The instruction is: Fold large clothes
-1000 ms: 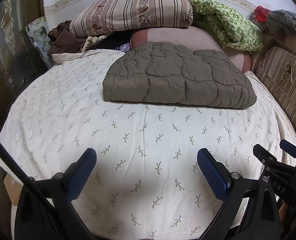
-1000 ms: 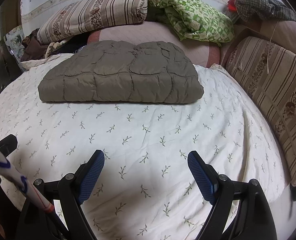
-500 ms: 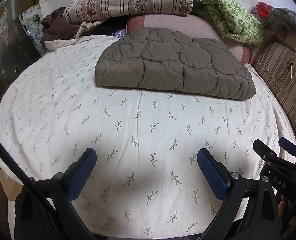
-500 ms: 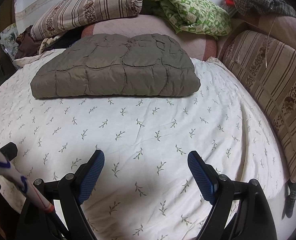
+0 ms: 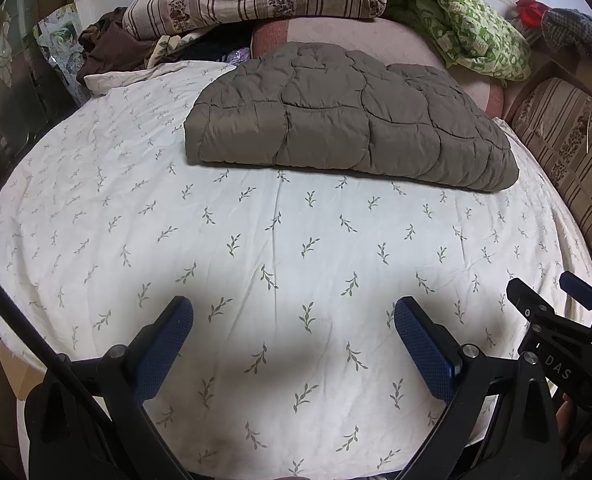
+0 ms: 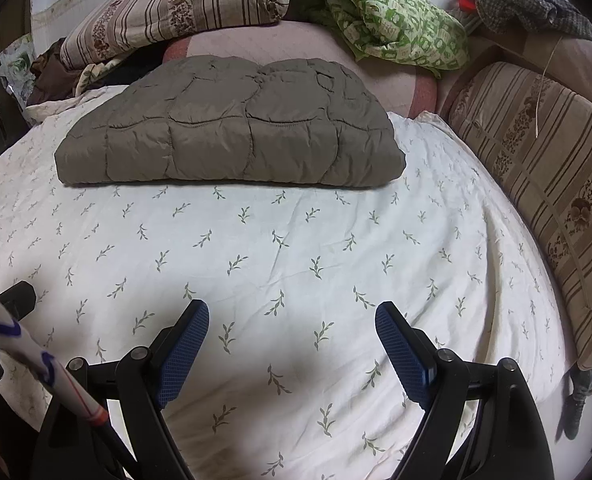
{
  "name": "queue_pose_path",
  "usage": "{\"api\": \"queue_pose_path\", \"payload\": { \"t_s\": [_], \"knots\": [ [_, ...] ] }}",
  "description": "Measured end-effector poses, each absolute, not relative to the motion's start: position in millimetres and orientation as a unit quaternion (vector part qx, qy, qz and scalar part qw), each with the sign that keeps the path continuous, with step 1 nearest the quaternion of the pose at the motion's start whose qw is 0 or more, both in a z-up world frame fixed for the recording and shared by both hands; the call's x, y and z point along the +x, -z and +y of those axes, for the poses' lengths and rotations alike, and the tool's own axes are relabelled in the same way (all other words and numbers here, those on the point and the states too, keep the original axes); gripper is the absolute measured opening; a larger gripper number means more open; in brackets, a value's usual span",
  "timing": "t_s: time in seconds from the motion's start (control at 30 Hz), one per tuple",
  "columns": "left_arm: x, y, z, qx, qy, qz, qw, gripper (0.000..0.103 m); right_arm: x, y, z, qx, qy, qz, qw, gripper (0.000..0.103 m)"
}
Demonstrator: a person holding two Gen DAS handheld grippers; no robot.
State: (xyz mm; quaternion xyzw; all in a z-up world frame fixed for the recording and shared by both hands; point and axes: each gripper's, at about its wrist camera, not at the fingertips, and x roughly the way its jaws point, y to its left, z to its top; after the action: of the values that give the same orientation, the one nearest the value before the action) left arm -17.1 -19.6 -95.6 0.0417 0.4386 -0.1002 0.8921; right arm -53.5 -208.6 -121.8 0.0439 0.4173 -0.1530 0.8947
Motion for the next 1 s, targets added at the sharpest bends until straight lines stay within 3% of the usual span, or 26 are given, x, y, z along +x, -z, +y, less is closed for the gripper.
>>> {"api": "queue_pose_path", "payload": {
  "t_s": [1.0],
  "knots": [
    [13, 126, -13, 0.037, 0.086, 0.472, 0.877, 0.100, -14, 134, -198, 0.027, 0.135, 0.427, 0.894, 0.089]
  ]
}}
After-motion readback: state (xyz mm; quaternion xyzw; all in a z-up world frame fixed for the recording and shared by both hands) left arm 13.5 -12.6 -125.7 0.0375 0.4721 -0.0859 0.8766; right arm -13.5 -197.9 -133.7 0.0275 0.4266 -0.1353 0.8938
